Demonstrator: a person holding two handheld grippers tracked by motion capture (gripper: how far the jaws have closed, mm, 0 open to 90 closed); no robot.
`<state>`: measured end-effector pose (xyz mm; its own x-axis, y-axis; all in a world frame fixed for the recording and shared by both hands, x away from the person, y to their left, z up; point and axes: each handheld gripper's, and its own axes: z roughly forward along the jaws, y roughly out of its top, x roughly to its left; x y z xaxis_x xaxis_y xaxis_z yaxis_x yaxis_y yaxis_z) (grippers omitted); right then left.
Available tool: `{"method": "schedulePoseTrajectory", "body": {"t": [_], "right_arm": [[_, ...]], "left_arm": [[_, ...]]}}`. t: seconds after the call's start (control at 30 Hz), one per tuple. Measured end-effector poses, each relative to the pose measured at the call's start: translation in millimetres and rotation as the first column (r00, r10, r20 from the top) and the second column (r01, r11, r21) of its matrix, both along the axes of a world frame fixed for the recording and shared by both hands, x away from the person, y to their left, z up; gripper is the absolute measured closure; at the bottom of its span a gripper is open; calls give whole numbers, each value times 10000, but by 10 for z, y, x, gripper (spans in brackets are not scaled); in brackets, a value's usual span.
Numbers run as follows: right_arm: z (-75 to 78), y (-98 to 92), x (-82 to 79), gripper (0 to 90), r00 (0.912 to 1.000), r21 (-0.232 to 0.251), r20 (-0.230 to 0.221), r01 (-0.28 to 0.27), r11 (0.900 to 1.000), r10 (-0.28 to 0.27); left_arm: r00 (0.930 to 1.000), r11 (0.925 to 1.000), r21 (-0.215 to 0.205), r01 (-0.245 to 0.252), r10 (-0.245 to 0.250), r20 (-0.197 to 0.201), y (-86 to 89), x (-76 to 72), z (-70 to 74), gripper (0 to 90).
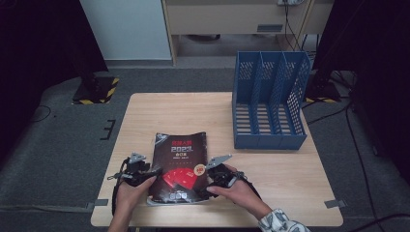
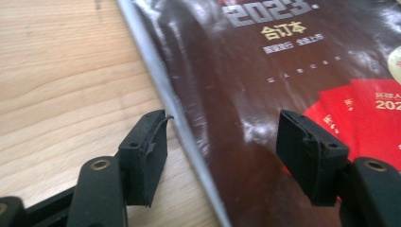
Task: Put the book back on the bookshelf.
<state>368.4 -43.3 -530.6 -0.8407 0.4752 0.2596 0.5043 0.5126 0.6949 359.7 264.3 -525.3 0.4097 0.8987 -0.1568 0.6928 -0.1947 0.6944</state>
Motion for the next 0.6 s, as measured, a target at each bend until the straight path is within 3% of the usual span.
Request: {"method": "schedulePoseTrajectory", "body": {"t": [0.03, 0.13, 0.27, 0.5, 0.6], "right_arm": [[0, 0, 0, 98, 10000, 0, 0, 0, 10000, 0], [3, -3, 25, 115, 10000, 35, -44, 21, 10000, -21], [17, -9, 31, 127, 9999, -100, -118, -38, 9999, 36], [22, -56, 62, 135, 9994, -4, -324, 85, 10000, -85], [29, -60, 92, 135, 9989, 16, -473, 36, 10000, -35]], "left_arm": [[10000, 10000, 0, 0, 0, 0, 0, 0, 0, 360], [9992, 9976, 596, 340, -353, 211, -55, -7, -1, 366], [9989, 9979, 483, 422, -432, 187, -62, -5, 2, 405], [9944, 9935, 431, 1055, -1058, 57, -208, -20, 12, 430], [9922, 9903, 645, 1234, -1243, 90, -266, -28, 19, 424]]}}
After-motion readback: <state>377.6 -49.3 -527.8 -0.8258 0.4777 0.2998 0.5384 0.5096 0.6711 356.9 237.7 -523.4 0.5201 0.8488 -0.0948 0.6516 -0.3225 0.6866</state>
